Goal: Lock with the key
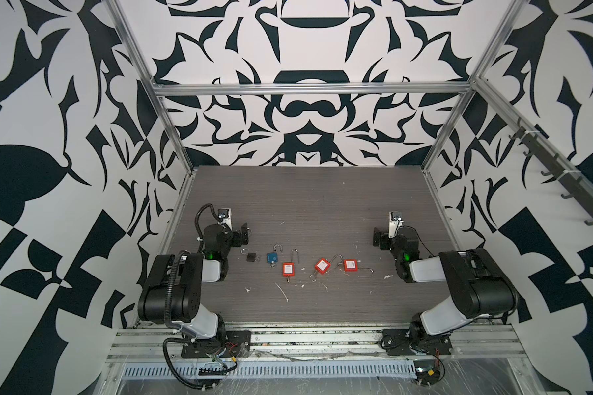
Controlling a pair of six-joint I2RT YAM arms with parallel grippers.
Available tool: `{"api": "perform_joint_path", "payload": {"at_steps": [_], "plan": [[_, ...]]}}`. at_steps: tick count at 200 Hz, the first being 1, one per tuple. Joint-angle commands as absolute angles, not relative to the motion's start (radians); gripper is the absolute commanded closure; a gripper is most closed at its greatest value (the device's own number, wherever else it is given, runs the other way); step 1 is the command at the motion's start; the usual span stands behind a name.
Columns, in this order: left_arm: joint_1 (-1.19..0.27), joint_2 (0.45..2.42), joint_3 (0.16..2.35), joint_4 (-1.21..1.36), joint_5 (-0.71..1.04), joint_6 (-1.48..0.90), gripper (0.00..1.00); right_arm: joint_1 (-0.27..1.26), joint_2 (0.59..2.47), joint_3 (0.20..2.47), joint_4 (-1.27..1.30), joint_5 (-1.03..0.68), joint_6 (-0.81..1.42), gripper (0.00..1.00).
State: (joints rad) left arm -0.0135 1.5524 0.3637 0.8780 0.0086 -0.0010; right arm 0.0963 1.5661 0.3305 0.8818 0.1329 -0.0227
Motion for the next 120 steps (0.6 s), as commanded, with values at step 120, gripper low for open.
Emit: {"api": "perform_joint_path", "payload": {"at_steps": [120], "plan": [[-0.015,1.467,0.366,0.855,0.050,0.000,0.00,0.104,1.383,0.362,0.761,0.153,-0.026,0.02]]}}
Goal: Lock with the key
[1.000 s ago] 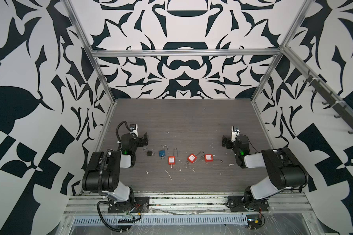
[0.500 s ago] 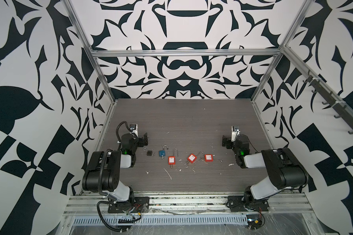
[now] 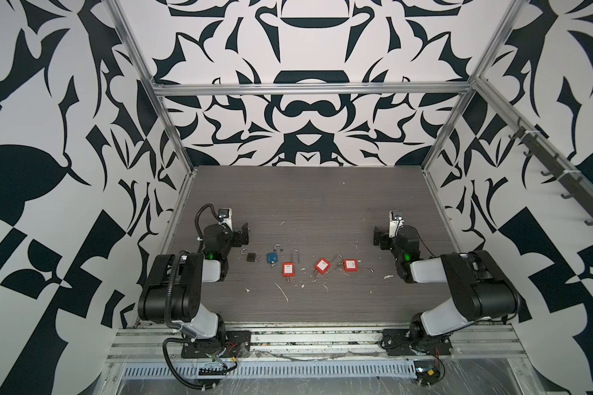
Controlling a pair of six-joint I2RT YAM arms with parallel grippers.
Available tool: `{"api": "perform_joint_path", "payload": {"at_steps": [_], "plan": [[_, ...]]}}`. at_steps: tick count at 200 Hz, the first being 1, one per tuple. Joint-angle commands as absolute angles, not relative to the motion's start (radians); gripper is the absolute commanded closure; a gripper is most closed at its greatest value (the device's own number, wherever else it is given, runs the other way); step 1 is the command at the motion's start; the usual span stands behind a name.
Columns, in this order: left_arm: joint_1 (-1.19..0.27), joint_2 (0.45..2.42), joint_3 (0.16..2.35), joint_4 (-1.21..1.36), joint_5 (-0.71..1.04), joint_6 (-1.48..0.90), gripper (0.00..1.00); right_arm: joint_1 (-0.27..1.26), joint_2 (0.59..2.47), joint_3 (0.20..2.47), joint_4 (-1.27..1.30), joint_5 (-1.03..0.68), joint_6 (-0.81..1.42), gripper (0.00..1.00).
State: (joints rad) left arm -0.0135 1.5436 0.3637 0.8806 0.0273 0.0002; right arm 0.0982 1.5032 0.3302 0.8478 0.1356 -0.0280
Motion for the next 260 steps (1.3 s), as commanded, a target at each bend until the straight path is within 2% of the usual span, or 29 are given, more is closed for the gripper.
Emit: {"api": "perform_joint_path", "payload": {"at_steps": [1,18,44,76,106,139,159,211,260], "plan": [[-0.014,1.462,0.367,0.849,0.050,0.000,0.00,0.104,1.377,0.365,0.751,0.153,-0.024,0.02],[-0.015,1.382,0.393,0.742,0.061,0.002,0.00,0.103,1.284,0.420,0.560,0.154,0.010,0.04],[-0.016,1.241,0.448,0.553,0.062,-0.059,0.00,0.107,1.179,0.550,0.225,0.120,0.179,0.15],[-0.020,1.136,0.569,0.267,0.181,-0.160,0.00,0.169,1.110,0.746,-0.305,0.184,0.516,0.20],[-0.062,1.100,0.630,0.115,0.222,-0.219,0.00,0.314,1.108,0.860,-0.662,0.139,0.882,0.22],[-0.123,1.099,0.671,0.030,0.248,-0.258,0.00,0.497,1.146,0.840,-0.723,0.090,1.213,0.17],[-0.151,1.101,0.683,0.008,0.262,-0.265,0.00,0.562,1.177,0.829,-0.690,0.099,1.314,0.15],[-0.169,1.141,0.702,-0.055,0.291,-0.294,0.00,0.636,1.287,0.823,-0.639,0.074,1.460,0.06],[-0.170,1.209,0.727,-0.089,0.348,-0.293,0.00,0.653,1.395,0.825,-0.517,0.030,1.532,0.03]]}}
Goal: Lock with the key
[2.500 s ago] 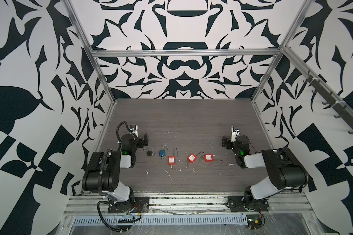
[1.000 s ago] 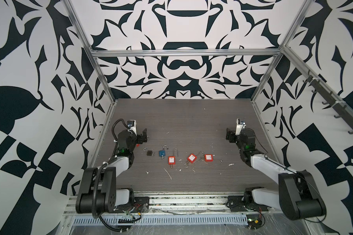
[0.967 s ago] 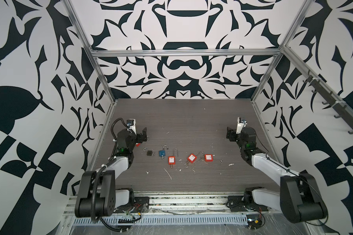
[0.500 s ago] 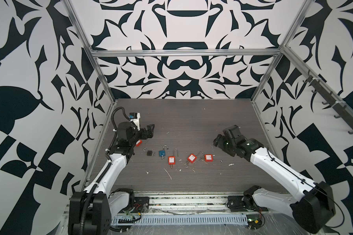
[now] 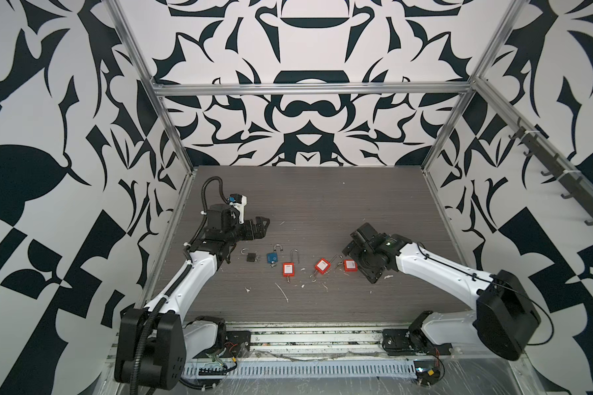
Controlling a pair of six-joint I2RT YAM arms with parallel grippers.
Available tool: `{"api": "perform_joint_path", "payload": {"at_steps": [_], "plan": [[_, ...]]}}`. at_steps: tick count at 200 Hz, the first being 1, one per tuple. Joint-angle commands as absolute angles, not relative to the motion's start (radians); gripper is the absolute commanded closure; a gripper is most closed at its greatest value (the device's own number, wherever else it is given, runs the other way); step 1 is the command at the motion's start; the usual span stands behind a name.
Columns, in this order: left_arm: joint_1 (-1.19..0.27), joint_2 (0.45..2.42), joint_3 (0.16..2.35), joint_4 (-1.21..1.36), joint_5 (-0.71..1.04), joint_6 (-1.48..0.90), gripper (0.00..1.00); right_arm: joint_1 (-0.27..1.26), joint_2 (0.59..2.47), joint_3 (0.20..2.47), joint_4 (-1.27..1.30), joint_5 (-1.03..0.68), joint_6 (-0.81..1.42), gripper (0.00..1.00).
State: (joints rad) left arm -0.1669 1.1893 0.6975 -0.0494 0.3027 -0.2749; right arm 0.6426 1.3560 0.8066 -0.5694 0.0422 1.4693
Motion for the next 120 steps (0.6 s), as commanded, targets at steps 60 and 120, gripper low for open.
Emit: {"api": "perform_joint_path", "payload": {"at_steps": [60,120], "plan": [[-0.169,1.227,0.751,-0.127,0.350,-0.260,0.00,0.651,1.513,0.848,-0.450,0.049,1.547,0.02],[-0.169,1.209,0.758,-0.184,0.354,-0.219,0.00,0.634,1.618,0.941,-0.447,0.054,1.461,0.02]]}}
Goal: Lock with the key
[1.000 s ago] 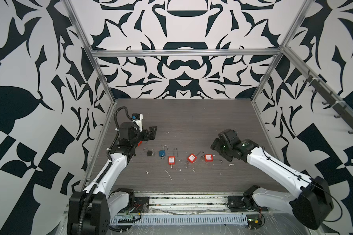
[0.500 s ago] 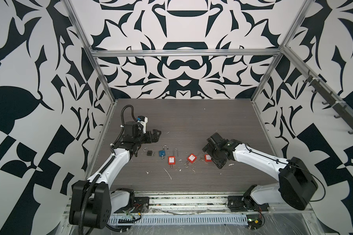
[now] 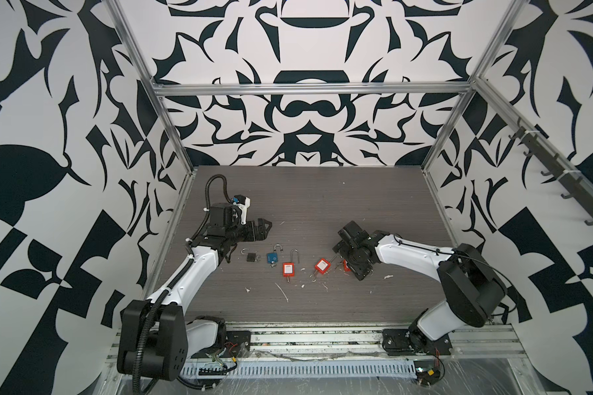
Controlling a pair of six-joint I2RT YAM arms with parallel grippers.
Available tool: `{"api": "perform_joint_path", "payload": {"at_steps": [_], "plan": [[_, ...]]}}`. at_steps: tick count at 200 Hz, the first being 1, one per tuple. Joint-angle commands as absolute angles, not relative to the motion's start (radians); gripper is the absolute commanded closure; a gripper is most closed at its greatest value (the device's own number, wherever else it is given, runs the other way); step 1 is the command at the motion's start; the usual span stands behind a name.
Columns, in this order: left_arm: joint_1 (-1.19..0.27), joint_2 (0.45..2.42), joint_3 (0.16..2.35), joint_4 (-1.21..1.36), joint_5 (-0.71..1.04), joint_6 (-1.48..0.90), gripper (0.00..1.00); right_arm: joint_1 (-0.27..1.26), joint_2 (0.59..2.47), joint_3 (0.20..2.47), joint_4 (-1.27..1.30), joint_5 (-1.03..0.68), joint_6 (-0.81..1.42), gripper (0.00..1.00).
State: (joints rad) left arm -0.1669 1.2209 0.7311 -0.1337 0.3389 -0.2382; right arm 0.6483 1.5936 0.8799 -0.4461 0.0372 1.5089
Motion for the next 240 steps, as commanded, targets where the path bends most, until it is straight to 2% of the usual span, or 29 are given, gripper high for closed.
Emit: {"api": "perform_joint_path", "payload": {"at_steps": [1,26,53,103,141,169,209,240], "plan": [[-0.170,1.209,0.758,-0.184,0.355,-0.219,0.00,0.633,1.619,0.944,-0.448,0.055,1.458,0.02],[-0.169,1.210,0.754,-0.175,0.393,-0.221,0.00,0.617,1.674,1.056,-0.529,0.086,1.306,0.02],[-0.169,1.218,0.757,-0.181,0.396,-0.225,0.00,0.607,1.793,1.226,-0.608,0.039,1.147,0.02],[-0.169,1.200,0.762,-0.218,0.379,-0.226,0.00,0.605,1.979,1.521,-0.834,0.018,0.977,0.01],[-0.169,1.171,0.746,-0.210,0.379,-0.230,0.00,0.619,1.931,1.558,-0.961,0.123,0.831,0.04],[-0.169,1.173,0.745,-0.200,0.382,-0.234,0.00,0.641,1.864,1.506,-1.032,0.183,0.775,0.09],[-0.169,1.186,0.753,-0.195,0.397,-0.247,0.00,0.651,1.821,1.393,-0.984,0.164,0.743,0.22],[-0.169,1.178,0.754,-0.209,0.398,-0.250,0.00,0.650,1.856,1.415,-0.976,0.148,0.677,0.26]]}}
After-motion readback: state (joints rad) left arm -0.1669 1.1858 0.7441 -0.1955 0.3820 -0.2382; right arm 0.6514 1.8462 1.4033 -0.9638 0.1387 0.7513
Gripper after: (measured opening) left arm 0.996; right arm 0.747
